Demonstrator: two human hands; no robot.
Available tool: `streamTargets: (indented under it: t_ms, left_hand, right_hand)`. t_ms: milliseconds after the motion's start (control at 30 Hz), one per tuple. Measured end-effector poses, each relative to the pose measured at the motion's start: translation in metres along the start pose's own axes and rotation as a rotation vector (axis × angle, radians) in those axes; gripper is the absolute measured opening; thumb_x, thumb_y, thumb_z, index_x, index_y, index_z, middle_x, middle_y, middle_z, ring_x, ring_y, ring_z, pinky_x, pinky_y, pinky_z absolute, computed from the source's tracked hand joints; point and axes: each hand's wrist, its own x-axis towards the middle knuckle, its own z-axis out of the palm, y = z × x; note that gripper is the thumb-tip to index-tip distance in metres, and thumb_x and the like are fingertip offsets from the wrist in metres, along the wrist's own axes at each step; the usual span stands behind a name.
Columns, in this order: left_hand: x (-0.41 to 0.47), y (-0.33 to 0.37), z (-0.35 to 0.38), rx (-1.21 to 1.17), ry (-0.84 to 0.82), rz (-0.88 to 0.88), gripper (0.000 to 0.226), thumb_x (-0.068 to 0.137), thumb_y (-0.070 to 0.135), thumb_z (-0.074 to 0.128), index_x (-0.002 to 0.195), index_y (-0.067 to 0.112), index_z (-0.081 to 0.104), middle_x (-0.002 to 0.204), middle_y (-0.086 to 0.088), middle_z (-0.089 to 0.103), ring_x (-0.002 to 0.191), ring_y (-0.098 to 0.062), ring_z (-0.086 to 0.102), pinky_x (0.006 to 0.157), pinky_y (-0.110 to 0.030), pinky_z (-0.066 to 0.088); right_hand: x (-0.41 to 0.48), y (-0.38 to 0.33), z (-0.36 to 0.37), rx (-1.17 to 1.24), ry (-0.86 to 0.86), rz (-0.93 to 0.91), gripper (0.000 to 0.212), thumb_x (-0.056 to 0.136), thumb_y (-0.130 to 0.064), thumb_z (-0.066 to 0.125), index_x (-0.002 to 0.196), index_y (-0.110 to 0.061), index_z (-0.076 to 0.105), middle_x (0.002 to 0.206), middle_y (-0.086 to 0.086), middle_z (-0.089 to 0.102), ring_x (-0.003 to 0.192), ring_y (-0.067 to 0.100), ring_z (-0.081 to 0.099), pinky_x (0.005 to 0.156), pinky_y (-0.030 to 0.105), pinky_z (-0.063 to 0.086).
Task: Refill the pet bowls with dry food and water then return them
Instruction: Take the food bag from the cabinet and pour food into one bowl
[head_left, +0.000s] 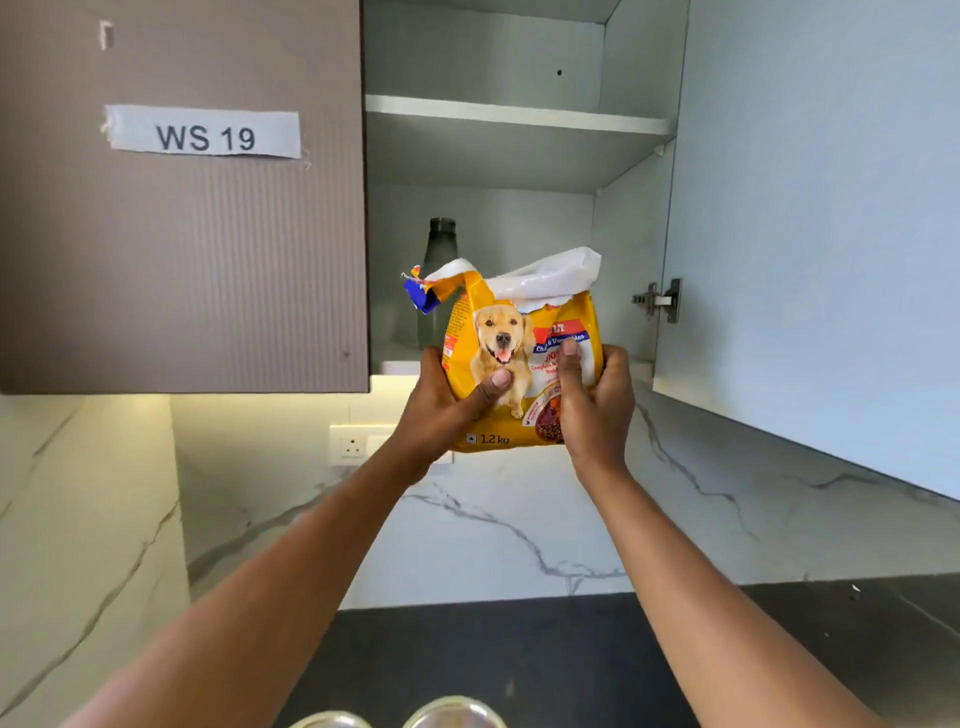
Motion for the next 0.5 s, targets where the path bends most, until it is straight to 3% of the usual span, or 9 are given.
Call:
streamTargets:
  t_ms: [67,167,300,400,500]
  left_hand:
    - [-0.032,-0.009,-0.01,-0.003,-0.015,-0.028,0.076,0.075,0.051,0.079,0.135,0.029,0.039,0.128,0.01,0.065,0.112,-0.012,0.069,0.088,-0.036,0.061]
    - [-0.083,-0.024,-0.024,-0.01,-0.06,-0.072,0.081,0.073,0.044,0.083,0.141,0.031,0.042,0.128,0.009,0.067,0.111,-0.013,0.07,0.086,-0.035,0.061]
    - [-0.151,-0.055,-0.042,-0.05,0.022,-0.15,0.078,0.065,0.025,0.09,0.134,0.023,0.053,0.121,-0.002,0.073,0.107,-0.02,0.072,0.086,-0.038,0.061]
    - [-0.201,-0.083,-0.057,-0.078,0.063,-0.256,0.075,0.062,0.016,0.093,0.128,0.014,0.058,0.117,-0.012,0.074,0.107,-0.031,0.072,0.088,-0.049,0.059]
    - [-0.241,-0.1,-0.065,-0.082,0.101,-0.338,0.058,0.063,0.005,0.092,0.115,0.013,0.066,0.109,-0.011,0.077,0.101,-0.031,0.074,0.084,-0.045,0.061]
  right_hand:
    - [-0.035,0.002,-0.004,0.03,-0.025,0.017,0.03,0.102,-0.046,0.063,0.107,-0.016,0.058,0.096,-0.007,0.068,0.083,-0.01,0.067,0.068,0.005,0.051]
    - [-0.093,0.013,-0.012,0.068,-0.092,0.056,0.033,0.098,-0.052,0.062,0.109,-0.022,0.059,0.102,-0.005,0.072,0.092,0.005,0.072,0.076,0.02,0.061]
    - [-0.173,0.033,-0.028,0.149,-0.18,0.184,0.04,0.091,-0.058,0.066,0.11,-0.023,0.061,0.101,-0.002,0.074,0.092,0.012,0.074,0.079,0.03,0.062]
    - [-0.228,0.048,-0.044,0.187,-0.259,0.313,0.051,0.084,-0.063,0.072,0.112,-0.021,0.063,0.102,0.0,0.076,0.094,0.017,0.076,0.079,0.037,0.063]
    - [-0.262,0.062,-0.056,0.265,-0.382,0.52,0.05,0.087,-0.048,0.081,0.116,-0.011,0.062,0.106,0.009,0.078,0.097,0.027,0.078,0.082,0.045,0.065]
